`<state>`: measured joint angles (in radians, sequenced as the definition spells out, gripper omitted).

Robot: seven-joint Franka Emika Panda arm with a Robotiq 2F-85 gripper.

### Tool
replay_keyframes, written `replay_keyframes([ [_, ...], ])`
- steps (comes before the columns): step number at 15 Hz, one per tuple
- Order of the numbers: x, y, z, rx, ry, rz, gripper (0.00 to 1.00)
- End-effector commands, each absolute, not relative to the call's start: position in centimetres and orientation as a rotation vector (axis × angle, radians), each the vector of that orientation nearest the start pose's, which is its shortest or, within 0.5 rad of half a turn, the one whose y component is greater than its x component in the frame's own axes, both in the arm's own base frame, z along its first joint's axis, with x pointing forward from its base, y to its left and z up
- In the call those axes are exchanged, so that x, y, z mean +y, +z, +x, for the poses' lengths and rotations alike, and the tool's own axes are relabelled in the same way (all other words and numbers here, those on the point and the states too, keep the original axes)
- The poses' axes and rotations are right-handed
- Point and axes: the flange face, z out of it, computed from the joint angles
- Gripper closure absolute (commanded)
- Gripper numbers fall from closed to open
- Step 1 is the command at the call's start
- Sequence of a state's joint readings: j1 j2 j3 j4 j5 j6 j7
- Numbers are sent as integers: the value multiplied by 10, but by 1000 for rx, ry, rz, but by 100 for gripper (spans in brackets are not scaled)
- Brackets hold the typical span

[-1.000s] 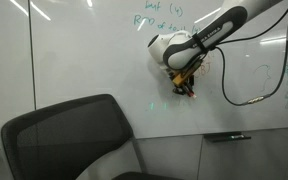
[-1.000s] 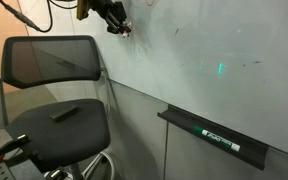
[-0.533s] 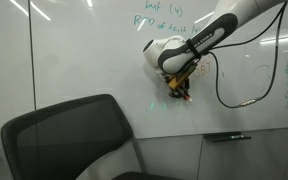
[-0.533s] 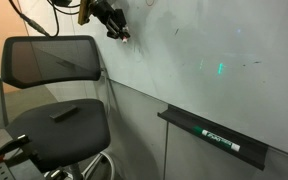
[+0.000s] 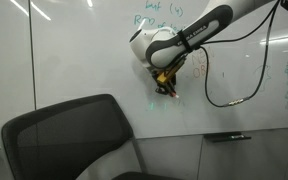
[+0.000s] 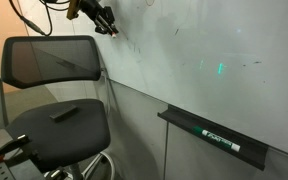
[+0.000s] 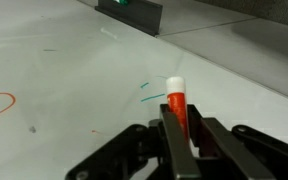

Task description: Pick up the marker, then write something on the board

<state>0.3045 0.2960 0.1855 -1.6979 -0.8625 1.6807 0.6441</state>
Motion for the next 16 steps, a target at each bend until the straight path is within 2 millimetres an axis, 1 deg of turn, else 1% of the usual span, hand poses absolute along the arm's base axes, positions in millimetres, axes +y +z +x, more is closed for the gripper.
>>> replay_keyframes([
  [1, 229, 449, 586, 135, 249, 2305, 95],
  [3, 229, 448, 588, 149, 248, 2318, 95],
  [5, 222, 441, 593, 158, 219, 2321, 95],
  [11, 180, 421, 611, 139, 108, 2333, 95],
  [16, 158, 419, 607, 79, 70, 2334, 95],
])
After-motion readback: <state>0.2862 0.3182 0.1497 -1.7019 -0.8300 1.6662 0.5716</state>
